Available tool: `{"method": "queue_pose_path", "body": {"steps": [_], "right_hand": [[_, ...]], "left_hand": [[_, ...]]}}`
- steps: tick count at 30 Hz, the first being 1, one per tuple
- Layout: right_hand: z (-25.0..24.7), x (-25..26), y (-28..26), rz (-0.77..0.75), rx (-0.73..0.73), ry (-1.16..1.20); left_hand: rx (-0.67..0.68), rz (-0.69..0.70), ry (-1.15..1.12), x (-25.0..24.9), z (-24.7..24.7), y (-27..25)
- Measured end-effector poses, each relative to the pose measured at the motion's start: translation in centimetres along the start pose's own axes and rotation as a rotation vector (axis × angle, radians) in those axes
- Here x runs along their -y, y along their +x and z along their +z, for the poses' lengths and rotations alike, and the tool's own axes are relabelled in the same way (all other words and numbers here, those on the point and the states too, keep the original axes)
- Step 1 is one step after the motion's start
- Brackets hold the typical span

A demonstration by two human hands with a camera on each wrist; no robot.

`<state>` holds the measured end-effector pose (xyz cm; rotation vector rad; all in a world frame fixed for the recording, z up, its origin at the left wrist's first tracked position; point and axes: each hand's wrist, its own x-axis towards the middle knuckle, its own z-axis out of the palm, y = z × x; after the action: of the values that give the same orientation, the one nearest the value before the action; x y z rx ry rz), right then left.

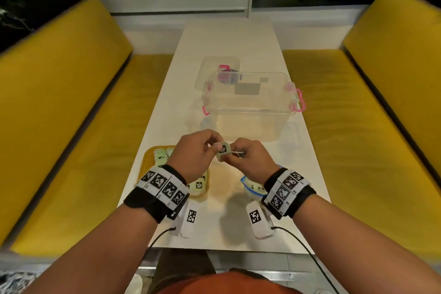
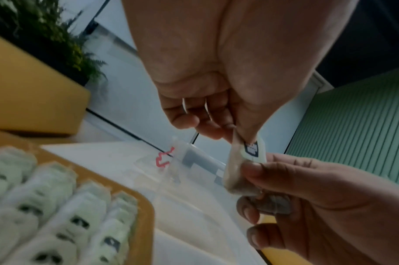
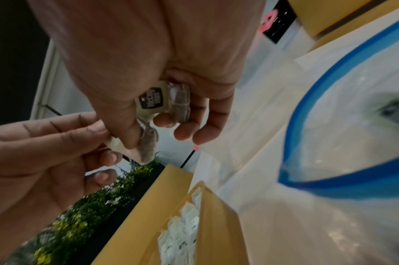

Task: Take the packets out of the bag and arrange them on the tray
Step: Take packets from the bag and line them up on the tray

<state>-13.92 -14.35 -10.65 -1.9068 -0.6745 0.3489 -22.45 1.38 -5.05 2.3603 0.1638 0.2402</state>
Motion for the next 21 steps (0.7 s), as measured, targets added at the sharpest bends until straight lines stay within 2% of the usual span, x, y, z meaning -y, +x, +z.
{"method": "queue_pose_path", "body": {"steps": [5,9,13,17,21], "right_hand": [[2.2,1.4,1.3,-0.036,0.075,-0.038],[3.3,2.2,2.0,-0.040,0.126,0.040],[4.3,2.3,3.1,-0.091,0.169,-0.029],[5.4,1.9,4.4,-0.047,0.193,-0.078],[6.3,1.4,5.2,0.044,0.198,0.040]], "left_hand": [[0.037,0.039,0.166,1.3,-3.0,-0.6],[-0.004,-0.009,0.167,3.2,-4.5,-1.0],[-0.008,-0.080,0.126,4.7,-5.1,-1.1],[0.009,-0.098,0.194,6.0,-6.0,-0.7],[0.011,-0.195,0.277,8.5,-7.4,-0.7]]}}
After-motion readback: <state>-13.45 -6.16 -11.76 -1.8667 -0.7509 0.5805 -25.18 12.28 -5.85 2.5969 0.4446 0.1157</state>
